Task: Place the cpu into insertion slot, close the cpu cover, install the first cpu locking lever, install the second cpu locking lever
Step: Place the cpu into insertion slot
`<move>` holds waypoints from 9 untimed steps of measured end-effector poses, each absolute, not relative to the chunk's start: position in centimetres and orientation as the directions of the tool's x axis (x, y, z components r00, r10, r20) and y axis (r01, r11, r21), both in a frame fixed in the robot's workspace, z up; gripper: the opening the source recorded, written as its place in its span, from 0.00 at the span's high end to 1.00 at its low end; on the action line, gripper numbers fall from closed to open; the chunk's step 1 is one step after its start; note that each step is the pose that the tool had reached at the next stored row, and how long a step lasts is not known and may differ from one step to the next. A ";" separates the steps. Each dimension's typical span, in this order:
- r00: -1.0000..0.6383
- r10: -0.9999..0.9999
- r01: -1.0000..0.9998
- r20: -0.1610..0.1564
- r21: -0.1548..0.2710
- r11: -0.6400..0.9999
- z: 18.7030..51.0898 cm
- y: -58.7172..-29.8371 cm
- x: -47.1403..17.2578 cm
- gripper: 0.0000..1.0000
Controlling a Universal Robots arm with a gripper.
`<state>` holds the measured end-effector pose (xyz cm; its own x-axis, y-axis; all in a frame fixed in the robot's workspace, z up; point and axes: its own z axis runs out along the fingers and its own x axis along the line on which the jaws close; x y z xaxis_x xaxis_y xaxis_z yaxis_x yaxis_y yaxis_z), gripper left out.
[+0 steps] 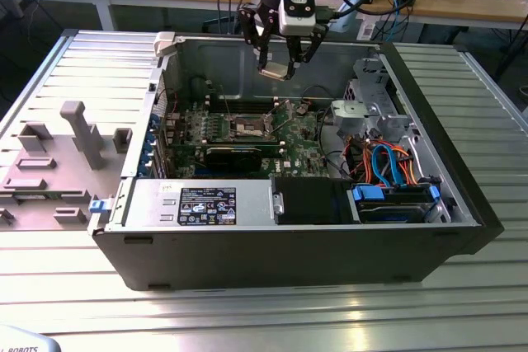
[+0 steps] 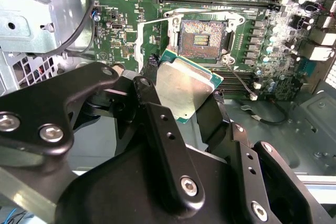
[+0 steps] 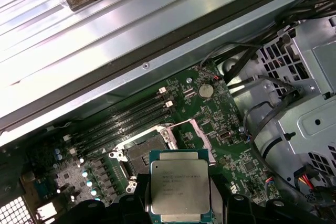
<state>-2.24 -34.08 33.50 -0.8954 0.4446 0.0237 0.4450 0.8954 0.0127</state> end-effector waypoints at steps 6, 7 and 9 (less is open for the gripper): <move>-0.894 0.448 0.449 0.024 0.013 0.894 33.5 -34.1 -2.2 0.46; -0.893 0.449 0.450 0.024 0.013 0.893 33.5 -34.1 -2.2 0.46; -0.892 0.451 0.452 0.024 0.013 0.892 33.5 -34.1 -2.2 0.46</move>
